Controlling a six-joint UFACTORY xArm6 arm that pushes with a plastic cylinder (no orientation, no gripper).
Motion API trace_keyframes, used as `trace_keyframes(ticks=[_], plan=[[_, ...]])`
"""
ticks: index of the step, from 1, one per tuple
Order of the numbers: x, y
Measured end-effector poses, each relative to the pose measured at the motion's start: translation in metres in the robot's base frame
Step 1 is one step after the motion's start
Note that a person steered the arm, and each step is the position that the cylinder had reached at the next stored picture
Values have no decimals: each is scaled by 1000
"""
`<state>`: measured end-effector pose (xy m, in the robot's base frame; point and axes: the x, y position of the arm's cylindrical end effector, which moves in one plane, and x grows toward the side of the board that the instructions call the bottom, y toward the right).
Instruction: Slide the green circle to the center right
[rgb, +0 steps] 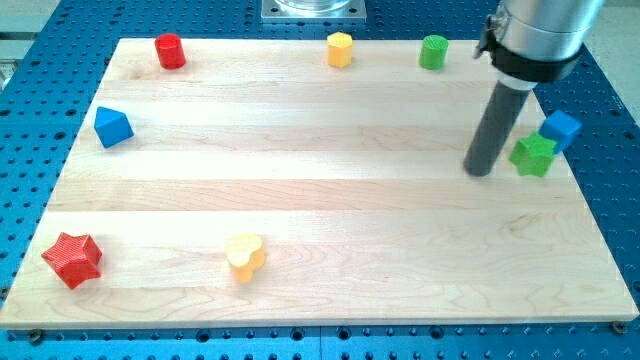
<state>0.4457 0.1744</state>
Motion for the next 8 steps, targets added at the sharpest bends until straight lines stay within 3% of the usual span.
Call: trace_keyframes(ticks=[1,3,4,5,6,8], plan=[[14,-54],[57,45],[58,74],[63,50],[78,-14],[-46,-82]])
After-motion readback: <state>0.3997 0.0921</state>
